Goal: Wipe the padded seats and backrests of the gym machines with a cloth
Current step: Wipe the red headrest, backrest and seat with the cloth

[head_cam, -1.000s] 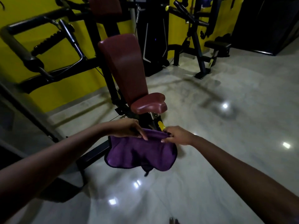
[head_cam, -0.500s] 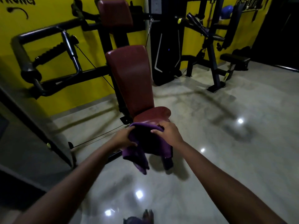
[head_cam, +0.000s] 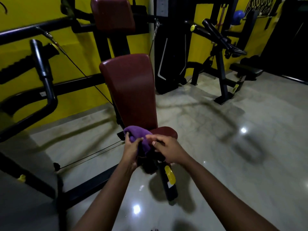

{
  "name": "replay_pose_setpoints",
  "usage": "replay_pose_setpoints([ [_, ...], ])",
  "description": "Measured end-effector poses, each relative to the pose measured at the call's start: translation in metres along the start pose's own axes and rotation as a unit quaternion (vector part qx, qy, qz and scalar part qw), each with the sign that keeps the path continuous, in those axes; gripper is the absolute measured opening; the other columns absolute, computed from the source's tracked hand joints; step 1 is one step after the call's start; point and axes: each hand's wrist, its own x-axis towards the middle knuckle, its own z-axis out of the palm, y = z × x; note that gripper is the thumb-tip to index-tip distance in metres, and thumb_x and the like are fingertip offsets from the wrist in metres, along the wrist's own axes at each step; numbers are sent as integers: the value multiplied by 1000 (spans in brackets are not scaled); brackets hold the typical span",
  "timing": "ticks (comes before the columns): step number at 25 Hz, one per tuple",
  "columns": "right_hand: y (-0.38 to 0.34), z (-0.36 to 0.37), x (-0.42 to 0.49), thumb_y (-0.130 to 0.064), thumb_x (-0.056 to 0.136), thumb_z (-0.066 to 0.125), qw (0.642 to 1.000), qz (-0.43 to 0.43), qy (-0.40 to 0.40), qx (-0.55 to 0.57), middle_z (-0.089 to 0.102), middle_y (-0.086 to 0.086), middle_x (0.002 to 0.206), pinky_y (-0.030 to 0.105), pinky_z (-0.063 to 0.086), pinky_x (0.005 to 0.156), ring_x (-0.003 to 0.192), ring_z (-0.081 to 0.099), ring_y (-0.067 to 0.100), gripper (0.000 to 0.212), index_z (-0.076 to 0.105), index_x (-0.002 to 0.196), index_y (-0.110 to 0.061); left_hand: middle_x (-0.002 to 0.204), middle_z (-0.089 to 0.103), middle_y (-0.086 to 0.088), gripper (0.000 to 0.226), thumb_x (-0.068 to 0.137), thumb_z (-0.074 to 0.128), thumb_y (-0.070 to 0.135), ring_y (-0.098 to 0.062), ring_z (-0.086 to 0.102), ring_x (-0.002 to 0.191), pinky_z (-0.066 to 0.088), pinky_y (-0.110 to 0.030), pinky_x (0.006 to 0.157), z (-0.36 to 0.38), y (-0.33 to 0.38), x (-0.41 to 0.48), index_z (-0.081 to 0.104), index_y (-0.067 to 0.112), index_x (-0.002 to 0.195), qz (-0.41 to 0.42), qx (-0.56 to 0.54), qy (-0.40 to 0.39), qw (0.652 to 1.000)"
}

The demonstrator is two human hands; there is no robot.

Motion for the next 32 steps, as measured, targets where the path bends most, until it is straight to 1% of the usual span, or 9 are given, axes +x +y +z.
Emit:
replay_pose_setpoints([
  [3, 14, -21, 39, -13, 91, 50, 996, -37, 87, 6, 62, -6, 122, 31, 42, 105, 114, 55, 2, 35, 60, 123, -21, 133, 55, -2, 60, 88, 41, 0, -21, 61, 93, 52, -21, 48, 3, 20, 38, 36, 27, 142, 10, 34, -31, 999],
  [7, 49, -21, 75, -41, 89, 49, 961, -198, 70, -181, 35, 2, 149, 33, 23, 114, 137, 32, 19, 47, 45, 135, -30, 133, 56, -2, 56, 86, 37, -3, -21, 57, 111, 47, -30, 94, 9, 51, 74, 47, 28, 131, -6, 44, -109, 993],
  [10, 64, -12, 104, -49, 86, 54, 956, -218, 58, -187, 18, -2, 156, 45, 18, 116, 144, 15, 23, 58, 36, 140, -36, 111, 65, 3, 38, 90, 42, 15, -13, 62, 99, 47, -27, 91, 29, 77, 88, 53, 29, 125, -43, 48, -189, 980],
  [13, 71, -15, 141, -47, 80, 61, 967, -207, 100, -107, 16, -1, 154, 37, 25, 115, 142, 20, 19, 62, 37, 137, -37, 103, 68, -3, 38, 78, 56, 37, -16, 66, 88, 50, -30, 88, 51, 102, 113, 65, 20, 111, -54, 34, -204, 977],
  [16, 76, -18, 186, -27, 77, 67, 962, -198, 177, -63, 29, -1, 144, 35, 40, 106, 132, 37, 16, 58, 45, 130, -30, 96, 71, -3, 29, 85, 57, 38, -15, 67, 83, 50, -31, 82, 74, 125, 141, 68, 20, 104, -40, 123, -184, 974],
  [19, 74, -15, 225, -6, 74, 70, 961, -183, 204, -25, 36, -2, 135, 19, 41, 99, 121, 43, 10, 64, 46, 128, -32, 121, 62, -4, 32, 96, 49, 31, -15, 59, 103, 47, -32, 90, 85, 147, 165, 54, 21, 126, 56, 280, -116, 951],
  [23, 67, -21, 276, -7, 75, 73, 957, -136, 256, 19, 46, 11, 130, 7, 30, 98, 119, 47, 18, 58, 54, 129, -22, 139, 48, -7, 47, 96, 49, 29, -13, 47, 118, 35, -24, 91, 52, 174, 208, 40, 17, 141, 139, 360, -14, 923],
  [27, 38, -34, 339, -4, 75, 72, 937, -136, 318, 46, 46, 12, 127, -4, 20, 95, 115, 46, 16, 58, 54, 128, -19, 148, 36, -8, 56, 94, 53, 30, -23, 38, 134, 34, -34, 107, 22, 218, 267, 34, 14, 145, 231, 393, 94, 885],
  [32, -10, -18, 426, -12, 80, 70, 928, -123, 349, 50, 46, 13, 126, 9, 28, 91, 115, 50, 23, 51, 55, 128, -19, 148, 31, -16, 56, 98, 37, 42, -31, 32, 137, 29, -41, 111, 8, 277, 342, 34, 12, 145, 279, 417, 154, 851],
])
